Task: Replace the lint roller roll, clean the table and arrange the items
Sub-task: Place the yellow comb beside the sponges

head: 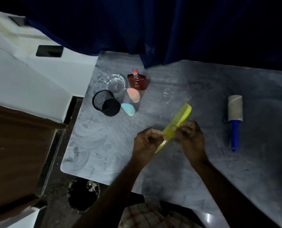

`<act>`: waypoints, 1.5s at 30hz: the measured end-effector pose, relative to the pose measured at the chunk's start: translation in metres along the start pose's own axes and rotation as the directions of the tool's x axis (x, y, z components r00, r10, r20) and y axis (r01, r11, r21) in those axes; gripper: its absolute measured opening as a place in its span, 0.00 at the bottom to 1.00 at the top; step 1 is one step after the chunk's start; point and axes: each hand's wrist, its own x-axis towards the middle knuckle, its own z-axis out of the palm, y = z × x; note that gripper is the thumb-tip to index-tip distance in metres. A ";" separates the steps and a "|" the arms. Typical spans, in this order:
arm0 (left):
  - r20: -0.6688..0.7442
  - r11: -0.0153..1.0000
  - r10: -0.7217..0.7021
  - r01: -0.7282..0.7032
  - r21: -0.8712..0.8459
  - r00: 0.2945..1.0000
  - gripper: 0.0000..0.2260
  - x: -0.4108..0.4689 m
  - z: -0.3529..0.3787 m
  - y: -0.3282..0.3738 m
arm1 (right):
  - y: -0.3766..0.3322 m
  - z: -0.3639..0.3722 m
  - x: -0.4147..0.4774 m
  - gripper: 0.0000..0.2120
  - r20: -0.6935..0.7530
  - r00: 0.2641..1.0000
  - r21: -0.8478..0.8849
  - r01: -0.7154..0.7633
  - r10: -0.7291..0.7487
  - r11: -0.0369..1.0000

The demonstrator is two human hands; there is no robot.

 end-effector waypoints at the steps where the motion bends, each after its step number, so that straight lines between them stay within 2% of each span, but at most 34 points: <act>1: -0.020 0.996 -0.028 0.027 -0.079 0.999 0.06 0.004 -0.004 0.001 | -0.007 0.012 0.010 0.12 0.013 1.000 -0.029 0.016 -0.015 0.999; 4: -0.111 0.979 -0.069 0.047 -0.196 0.991 0.06 0.019 -0.014 0.000 | -0.020 0.045 0.040 0.14 0.059 0.998 -0.097 0.038 -0.032 0.995; 9: -0.169 0.982 0.004 -0.036 -0.185 0.986 0.09 0.036 -0.024 -0.003 | -0.026 0.077 0.087 0.16 0.115 0.993 -0.275 -0.001 0.034 0.961; 12: -0.162 0.997 0.038 -0.047 -0.055 0.986 0.14 0.042 -0.026 -0.008 | -0.028 0.086 0.104 0.16 0.133 0.991 -0.365 0.030 0.020 0.931; 19: -0.028 0.963 0.132 -0.122 0.242 0.991 0.26 0.049 -0.035 -0.010 | -0.029 0.094 0.128 0.16 0.169 0.985 -0.529 0.065 0.030 0.846; 23: -0.013 0.849 0.187 -0.155 0.505 0.982 0.30 0.052 -0.036 -0.010 | -0.027 0.096 0.134 0.16 0.178 0.984 -0.619 0.101 0.014 0.779; 26: -0.006 0.772 0.221 -0.172 0.612 0.975 0.31 0.053 -0.036 -0.010 | -0.029 0.100 0.135 0.17 0.183 0.983 -0.709 0.130 0.002 0.693; 30: 0.003 0.677 0.252 -0.179 0.714 0.968 0.33 0.053 -0.037 -0.010 | -0.033 0.104 0.133 0.18 0.199 0.980 -0.764 0.151 0.006 0.628; 37: 0.014 0.534 0.297 -0.178 0.827 0.955 0.35 0.057 -0.038 -0.007 | -0.041 0.110 0.130 0.21 0.236 0.971 -0.831 0.213 -0.021 0.513; 45: 0.011 0.461 0.357 -0.187 0.867 0.934 0.33 0.058 -0.037 -0.007 | -0.046 0.113 0.127 0.23 0.231 0.971 -0.859 0.233 -0.061 0.456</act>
